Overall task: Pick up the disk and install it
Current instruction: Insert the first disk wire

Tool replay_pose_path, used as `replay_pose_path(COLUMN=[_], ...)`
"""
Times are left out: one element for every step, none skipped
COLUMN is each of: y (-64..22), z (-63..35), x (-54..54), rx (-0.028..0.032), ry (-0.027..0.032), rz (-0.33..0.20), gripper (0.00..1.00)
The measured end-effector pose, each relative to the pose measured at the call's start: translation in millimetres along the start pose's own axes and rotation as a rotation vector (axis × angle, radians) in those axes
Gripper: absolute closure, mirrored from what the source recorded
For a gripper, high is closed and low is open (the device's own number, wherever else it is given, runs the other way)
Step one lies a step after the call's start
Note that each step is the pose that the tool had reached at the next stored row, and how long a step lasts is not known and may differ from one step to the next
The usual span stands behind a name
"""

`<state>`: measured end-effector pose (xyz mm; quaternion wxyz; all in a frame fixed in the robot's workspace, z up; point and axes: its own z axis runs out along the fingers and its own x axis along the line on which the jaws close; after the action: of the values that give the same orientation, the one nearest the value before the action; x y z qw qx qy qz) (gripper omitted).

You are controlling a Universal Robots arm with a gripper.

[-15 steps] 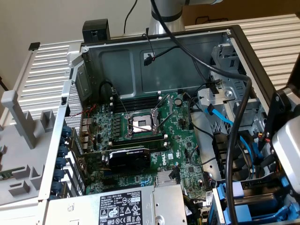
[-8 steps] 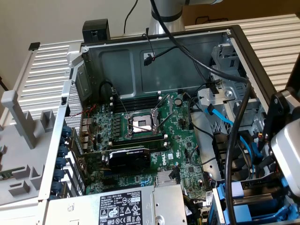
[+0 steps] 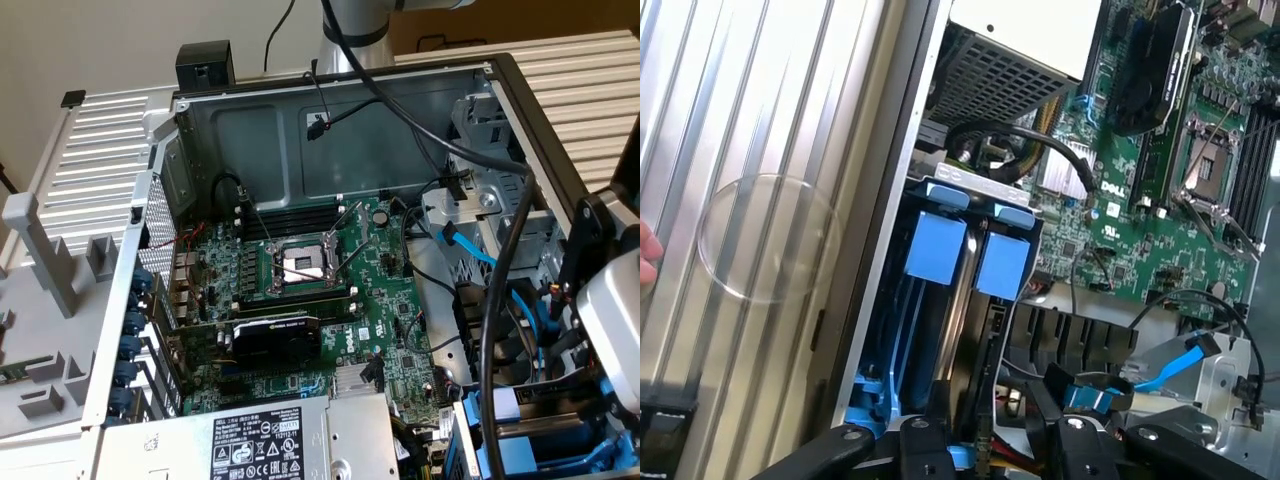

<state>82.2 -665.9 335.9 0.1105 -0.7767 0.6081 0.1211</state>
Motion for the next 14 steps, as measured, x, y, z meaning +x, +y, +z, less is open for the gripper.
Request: replay_pose_path(y=[-0.6, -0.9, -1.5, -2.1, -2.6, -3.0, -3.2, -3.4, -3.8, -4.1, -4.5, -5.3, -6.3, -7.1], z=[0.0, 0.2, 0.2, 0.2, 0.1, 0.1, 0.2, 0.1, 0.1, 0.1, 0.1, 0.0, 0.0, 0.1], x=[0.0, 0.0, 0.1, 0.2, 0.3, 0.4, 0.5, 0.5, 0.6, 0.7, 0.8, 1.0, 1.3, 1.5], rx=[-0.0002, -0.0003, -0.0005, -0.0010, -0.0018, -0.0026, -0.0032, -0.0042, -0.0057, -0.0074, -0.0096, -0.0127, -0.0157, -0.0187], ry=[0.0000, -0.0002, -0.0003, -0.0003, -0.0005, -0.0007, -0.0011, -0.0012, -0.0016, -0.0021, -0.0027, -0.0036, -0.0045, -0.0059], rz=[0.000, 0.000, 0.000, 0.000, 0.000, 0.001, 0.001, 0.001, 0.002, 0.002, 0.003, 0.004, 0.005, 0.006], gripper=[0.57, 0.57, 0.57, 0.57, 0.57, 0.57, 0.57, 0.57, 0.59, 0.59, 0.67, 0.67, 0.67, 0.67])
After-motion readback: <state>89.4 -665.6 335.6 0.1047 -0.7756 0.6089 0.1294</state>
